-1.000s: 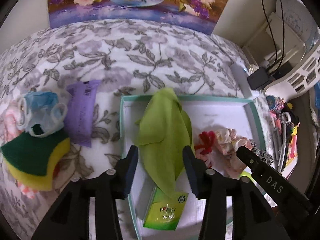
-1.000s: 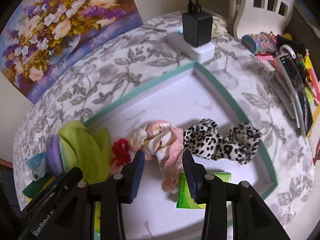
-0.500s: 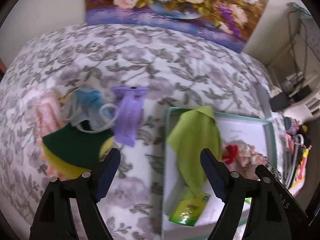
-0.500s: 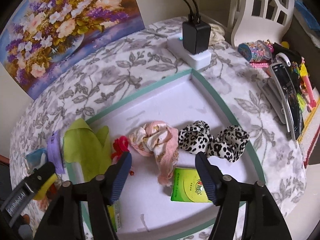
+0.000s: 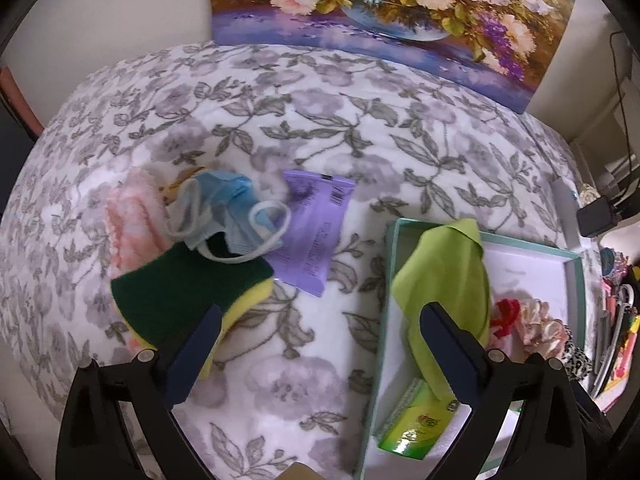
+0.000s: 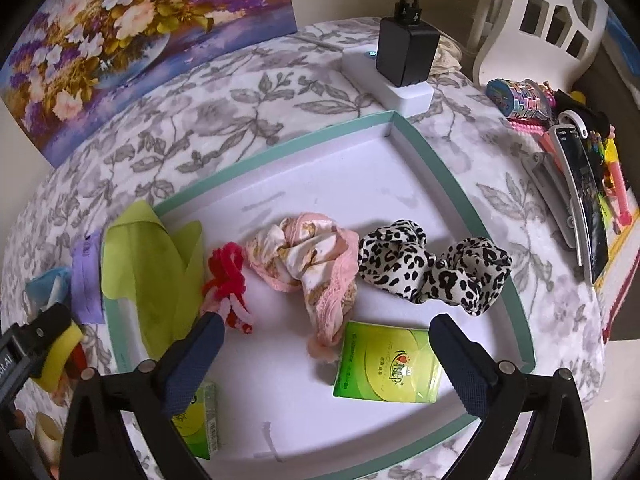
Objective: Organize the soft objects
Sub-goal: 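Move both tools back to the pile of items, then grasp the pink-white fluffy towel with left tool while right tool grasps green-yellow sponge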
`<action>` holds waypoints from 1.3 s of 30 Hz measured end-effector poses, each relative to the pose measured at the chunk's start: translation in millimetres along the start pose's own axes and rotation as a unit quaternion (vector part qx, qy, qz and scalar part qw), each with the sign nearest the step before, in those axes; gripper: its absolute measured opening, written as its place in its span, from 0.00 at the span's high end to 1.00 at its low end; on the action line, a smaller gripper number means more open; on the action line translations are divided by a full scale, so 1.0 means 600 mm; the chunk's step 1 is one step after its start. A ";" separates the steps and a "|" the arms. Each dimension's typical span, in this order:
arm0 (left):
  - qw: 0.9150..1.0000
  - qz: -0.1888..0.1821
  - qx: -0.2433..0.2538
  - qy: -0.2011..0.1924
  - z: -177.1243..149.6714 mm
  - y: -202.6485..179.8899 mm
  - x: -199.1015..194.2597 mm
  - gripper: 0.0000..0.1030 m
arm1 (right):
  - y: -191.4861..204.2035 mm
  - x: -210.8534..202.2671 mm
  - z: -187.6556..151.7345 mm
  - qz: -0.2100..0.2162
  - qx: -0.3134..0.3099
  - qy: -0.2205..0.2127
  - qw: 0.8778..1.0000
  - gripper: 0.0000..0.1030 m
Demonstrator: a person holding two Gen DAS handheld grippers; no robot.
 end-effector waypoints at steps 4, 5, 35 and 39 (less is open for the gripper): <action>1.000 0.016 -0.005 -0.007 0.004 0.013 -0.002 0.03 | 0.002 0.001 -0.001 -0.001 -0.002 0.000 1.000 0.00; 1.000 0.016 -0.006 -0.007 0.005 0.015 -0.003 0.03 | 0.003 0.001 -0.001 -0.002 -0.003 0.000 1.000 0.00; 0.984 0.090 -0.151 -0.034 0.069 0.282 -0.058 0.03 | 0.244 -0.039 -0.026 0.129 -0.110 -0.041 0.985 0.00; 0.983 0.086 -0.157 -0.029 0.071 0.290 -0.051 0.03 | 0.271 -0.040 -0.025 0.147 -0.124 -0.043 0.980 0.00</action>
Point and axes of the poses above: each gripper's, at about its wrist camera, not at the fingertips, and x roughly the way its jaws point, y to its left, z to its top, the point moved 4 cm from there along x, roughly the way its jaws point, and after that the axes turned 11 degrees about -x, right-handed, at the moved point
